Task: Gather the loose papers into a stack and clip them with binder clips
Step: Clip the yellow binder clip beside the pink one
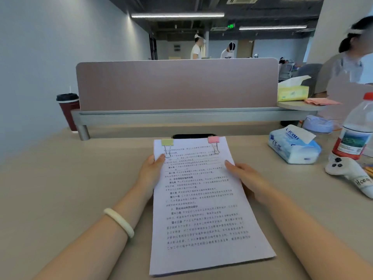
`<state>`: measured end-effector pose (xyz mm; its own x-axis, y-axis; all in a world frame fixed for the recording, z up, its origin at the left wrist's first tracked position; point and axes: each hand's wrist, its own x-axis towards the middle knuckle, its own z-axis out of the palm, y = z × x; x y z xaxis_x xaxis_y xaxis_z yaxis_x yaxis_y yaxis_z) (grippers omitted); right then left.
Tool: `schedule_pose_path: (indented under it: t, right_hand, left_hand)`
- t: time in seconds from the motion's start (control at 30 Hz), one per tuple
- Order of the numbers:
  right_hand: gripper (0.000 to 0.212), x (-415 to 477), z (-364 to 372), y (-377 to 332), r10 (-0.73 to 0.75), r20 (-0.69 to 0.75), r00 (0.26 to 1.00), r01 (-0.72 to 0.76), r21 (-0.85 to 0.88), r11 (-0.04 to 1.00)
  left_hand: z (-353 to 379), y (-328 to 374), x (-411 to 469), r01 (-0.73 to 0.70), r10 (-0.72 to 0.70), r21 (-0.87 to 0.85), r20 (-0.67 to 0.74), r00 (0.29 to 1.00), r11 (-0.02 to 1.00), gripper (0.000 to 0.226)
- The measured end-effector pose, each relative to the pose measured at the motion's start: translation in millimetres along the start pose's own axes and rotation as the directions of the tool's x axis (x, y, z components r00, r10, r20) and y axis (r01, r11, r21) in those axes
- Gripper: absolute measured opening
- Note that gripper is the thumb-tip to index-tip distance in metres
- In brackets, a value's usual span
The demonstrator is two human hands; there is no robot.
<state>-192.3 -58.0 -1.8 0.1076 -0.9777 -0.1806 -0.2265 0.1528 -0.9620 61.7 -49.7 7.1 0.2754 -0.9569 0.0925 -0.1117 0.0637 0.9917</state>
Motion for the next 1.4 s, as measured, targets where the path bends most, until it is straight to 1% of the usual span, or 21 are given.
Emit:
schedule_pose_path:
  t: [0.03,0.07,0.13,0.2,0.27,0.33,0.43,0.5,0.57,0.67,0.73,0.83,0.87,0.93,1.03,1.13,1.23,1.27,1.3,1.37,1.4]
  right_hand:
    - [0.039,-5,3,1,-0.009,0.076,0.997,0.004,0.058,0.998]
    - [0.030,-9,6,1,-0.021,0.101,0.995,0.011,0.100,0.995]
    - [0.027,-12,10,5,-0.041,0.061,0.997,0.034,0.125,0.992]
    - [0.019,-14,12,7,-0.068,0.000,0.998,0.068,0.142,0.988]
    - [0.013,-15,11,8,-0.098,-0.034,0.995,0.102,0.133,0.986]
    - [0.020,-17,13,6,-0.114,-0.045,0.992,0.118,0.107,0.987]
    - [0.027,-20,16,3,-0.120,0.023,0.993,0.118,0.051,0.992]
    - [0.033,-25,20,-1,-0.152,0.106,0.983,0.157,-0.036,0.987]
    - [0.036,-31,24,-4,-0.176,0.142,0.974,0.194,-0.122,0.974]
    - [0.035,-36,33,-9,-0.249,0.116,0.962,0.265,-0.160,0.951]
    - [0.033,-38,42,-15,-0.291,0.070,0.954,0.299,-0.172,0.939]
    - [0.030,-22,65,-19,-0.311,0.043,0.949,0.314,-0.195,0.929]
    - [0.034,-15,76,-21,-0.314,0.045,0.949,0.316,-0.207,0.926]
    - [0.044,2,102,-26,-0.319,0.068,0.945,0.326,-0.233,0.916]
    - [0.050,27,148,-36,-0.338,0.126,0.933,0.360,-0.268,0.893]
    - [0.048,42,189,-48,-0.364,0.150,0.919,0.394,-0.309,0.866]
    - [0.040,56,215,-50,-0.355,0.093,0.930,0.364,-0.376,0.852]
    - [0.041,59,219,-50,-0.361,0.076,0.929,0.356,-0.443,0.823]
    - [0.045,64,222,-48,-0.357,0.063,0.932,0.331,-0.550,0.767]
    - [0.048,69,224,-42,-0.316,0.080,0.945,0.260,-0.771,0.582]
    - [0.043,69,224,-40,-0.307,0.107,0.946,0.257,-0.825,0.504]
  left_hand:
    - [1,2,-1,0.020,-0.020,-0.012,-0.004,1.000,1.000,0.020]
    - [2,4,-2,0.046,-0.046,-0.013,-0.009,0.999,0.999,0.022]
    - [1,3,-8,0.139,-0.139,0.007,0.020,0.990,0.990,0.027]
    - [-2,-2,-18,0.232,-0.229,-0.017,0.104,0.968,0.973,0.030]
    - [-7,-8,-30,0.221,-0.223,0.036,0.218,0.950,0.975,0.026]
    - [-10,-12,-38,0.155,-0.183,0.120,0.274,0.944,0.981,0.025]
    - [-16,-18,-44,0.057,-0.096,0.173,0.227,0.969,0.983,0.029]
    - [-21,-19,-44,0.015,-0.053,0.209,0.177,0.983,0.978,0.027]
    - [-24,-19,-41,-0.003,-0.036,0.252,0.151,0.988,0.968,0.028]
    - [-29,-20,-39,-0.031,-0.010,0.301,0.131,0.991,0.953,0.034]
    - [-34,-17,-39,-0.042,0.011,0.320,0.098,0.995,0.946,0.032]
    - [-54,-12,-34,-0.035,0.031,0.364,0.018,0.999,0.931,0.032]
    - [-64,-11,-30,-0.040,0.045,0.391,-0.004,0.999,0.919,0.034]
    - [-89,-10,-21,-0.034,0.058,0.460,-0.038,0.998,0.887,0.037]
    - [-127,-6,-5,0.018,0.045,0.536,-0.104,0.994,0.844,0.040]
    - [-160,-10,15,0.039,0.047,0.638,-0.118,0.992,0.769,0.044]
    - [-177,-22,34,0.048,0.030,0.697,-0.099,0.995,0.716,0.048]
    - [-179,-26,39,0.054,0.019,0.726,-0.092,0.996,0.686,0.049]
    - [-180,-32,43,0.065,0.009,0.762,-0.094,0.996,0.644,0.051]
    - [-184,-45,53,0.076,0.010,0.862,-0.093,0.996,0.501,0.048]
    - [-187,-52,56,0.071,0.018,0.898,-0.088,0.996,0.435,0.042]
